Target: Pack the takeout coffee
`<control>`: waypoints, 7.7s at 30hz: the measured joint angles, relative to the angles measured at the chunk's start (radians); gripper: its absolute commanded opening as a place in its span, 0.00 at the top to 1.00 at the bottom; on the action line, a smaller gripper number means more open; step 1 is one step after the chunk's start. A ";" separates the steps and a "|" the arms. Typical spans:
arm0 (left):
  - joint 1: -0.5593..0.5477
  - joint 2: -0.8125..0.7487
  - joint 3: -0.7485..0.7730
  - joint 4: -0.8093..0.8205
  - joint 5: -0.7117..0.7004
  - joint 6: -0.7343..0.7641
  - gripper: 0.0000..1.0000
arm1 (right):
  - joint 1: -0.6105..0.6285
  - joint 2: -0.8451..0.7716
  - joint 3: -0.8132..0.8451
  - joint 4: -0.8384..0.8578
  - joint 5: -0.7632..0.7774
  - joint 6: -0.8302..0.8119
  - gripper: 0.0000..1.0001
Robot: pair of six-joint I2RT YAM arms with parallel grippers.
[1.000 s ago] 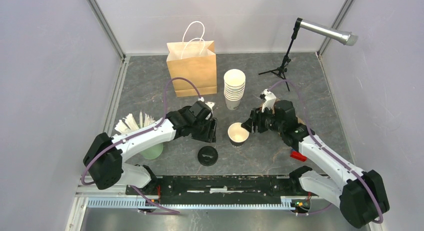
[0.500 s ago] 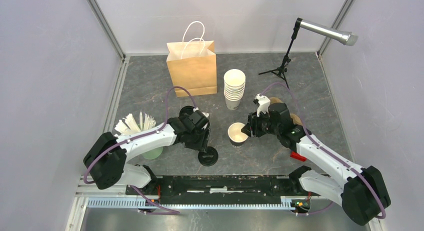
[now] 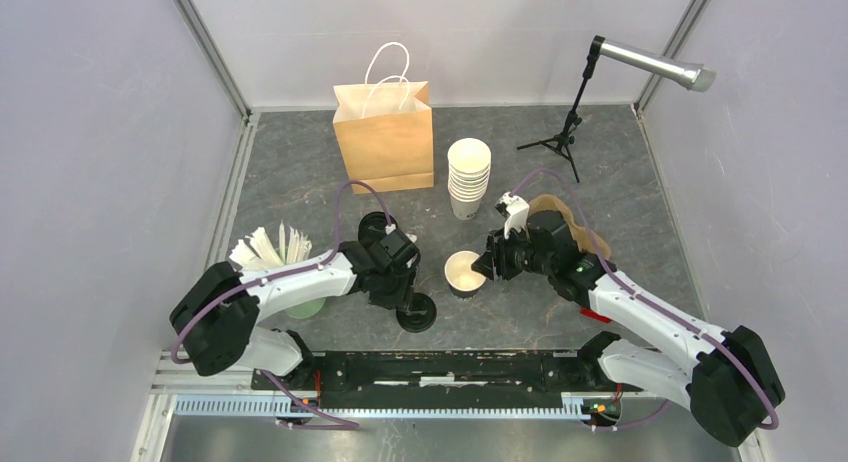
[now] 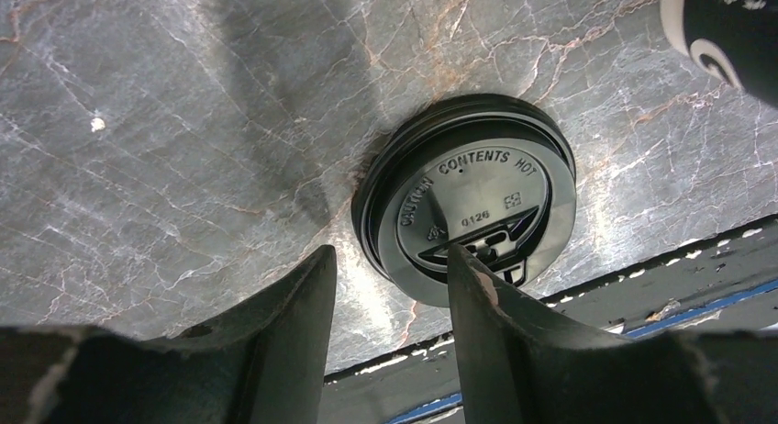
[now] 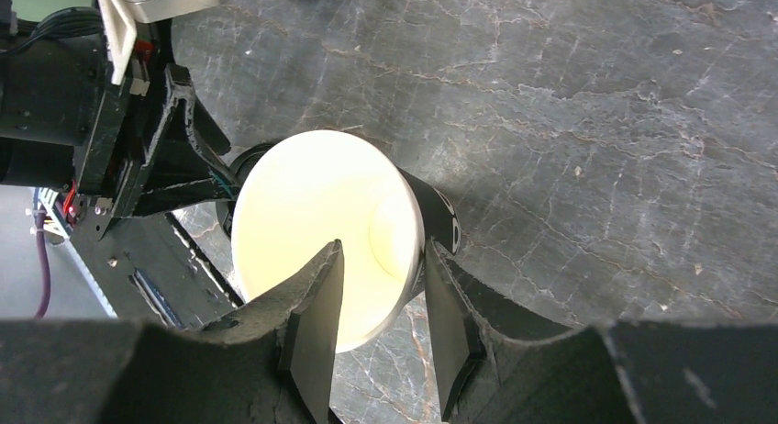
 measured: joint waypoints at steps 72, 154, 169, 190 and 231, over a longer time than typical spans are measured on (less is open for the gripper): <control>-0.013 0.096 0.552 -0.188 0.081 0.011 0.92 | 0.013 -0.461 0.024 -0.087 0.221 0.011 0.32; -0.013 0.241 0.571 -0.080 0.028 0.061 0.65 | 0.013 -0.116 -0.060 0.059 0.060 -0.039 0.51; -0.013 0.243 0.564 -0.049 0.024 0.087 0.48 | 0.014 -0.150 -0.045 0.087 0.037 0.008 0.42; -0.011 0.057 0.406 -0.006 -0.005 0.079 0.48 | 0.014 -0.042 0.009 0.107 -0.004 -0.028 0.62; -0.001 0.084 0.288 0.206 0.043 0.032 0.52 | -0.011 -0.115 -0.273 0.483 0.005 0.072 0.63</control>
